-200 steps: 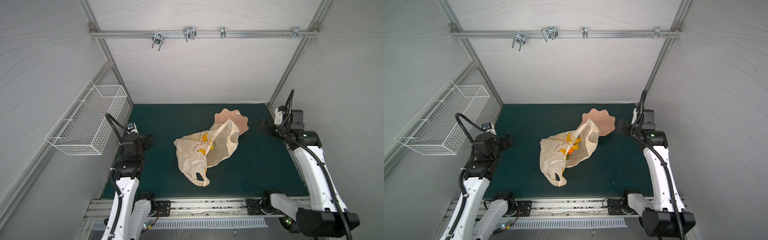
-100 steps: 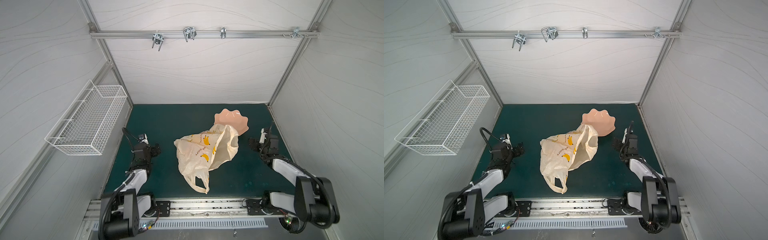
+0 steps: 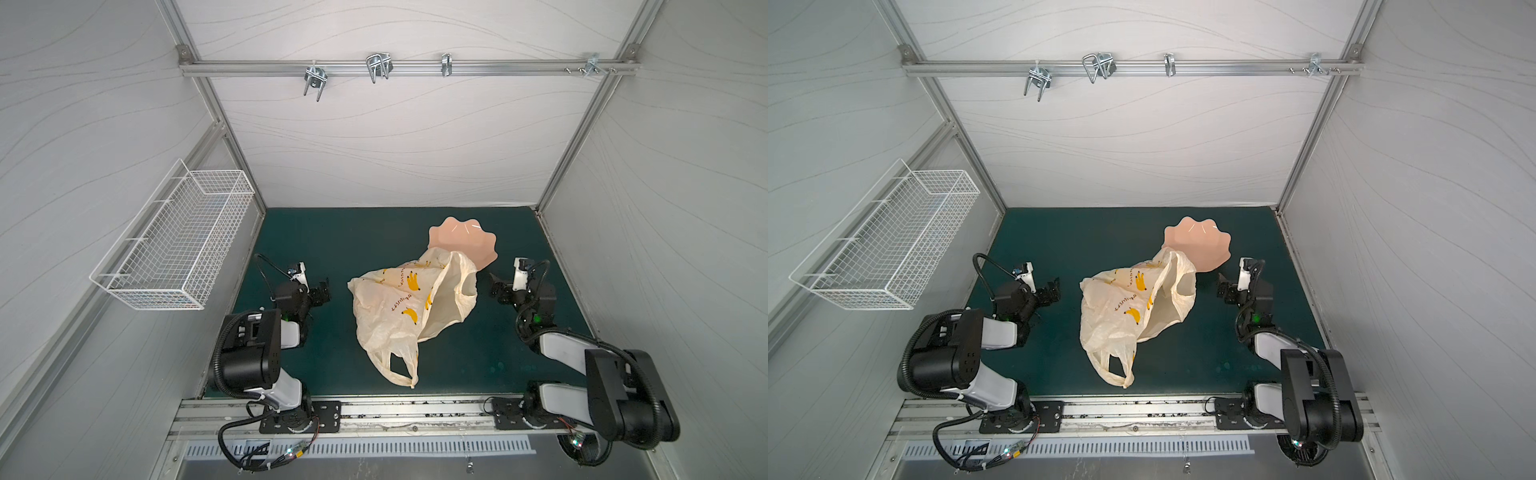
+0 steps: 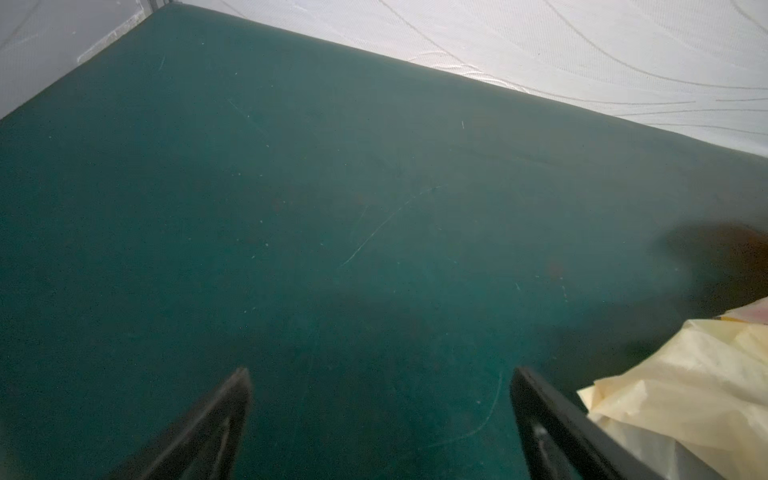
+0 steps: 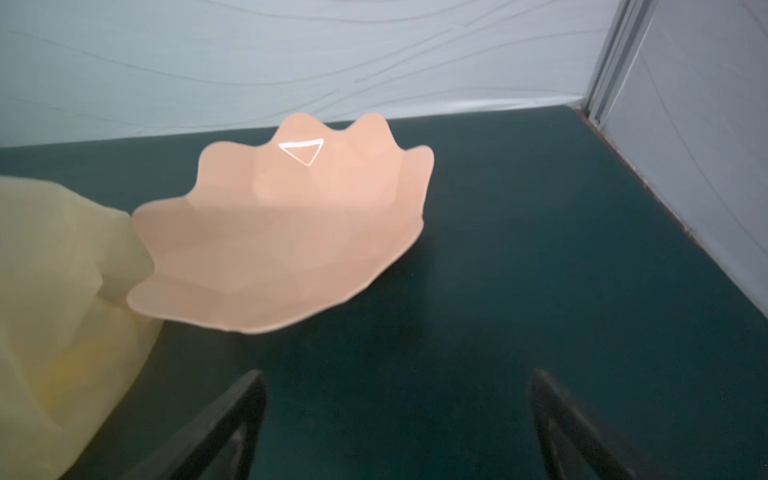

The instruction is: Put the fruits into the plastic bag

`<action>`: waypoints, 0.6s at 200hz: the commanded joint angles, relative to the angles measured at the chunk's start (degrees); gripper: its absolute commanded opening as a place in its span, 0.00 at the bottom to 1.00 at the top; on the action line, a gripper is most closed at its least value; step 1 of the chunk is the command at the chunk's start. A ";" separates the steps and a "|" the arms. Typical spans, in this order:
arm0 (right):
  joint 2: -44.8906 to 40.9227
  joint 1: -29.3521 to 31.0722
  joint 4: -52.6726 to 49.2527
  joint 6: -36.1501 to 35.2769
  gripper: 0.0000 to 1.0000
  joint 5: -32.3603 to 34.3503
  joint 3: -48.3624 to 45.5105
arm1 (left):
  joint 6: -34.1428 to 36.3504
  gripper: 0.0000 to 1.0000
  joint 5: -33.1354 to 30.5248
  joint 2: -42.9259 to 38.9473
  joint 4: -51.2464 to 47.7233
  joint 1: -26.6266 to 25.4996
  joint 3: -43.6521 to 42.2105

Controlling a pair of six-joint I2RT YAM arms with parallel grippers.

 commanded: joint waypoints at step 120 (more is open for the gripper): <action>16.03 3.29 1.92 -1.25 0.99 9.82 10.24 | 3.32 0.99 -9.80 0.13 -4.79 -5.13 6.94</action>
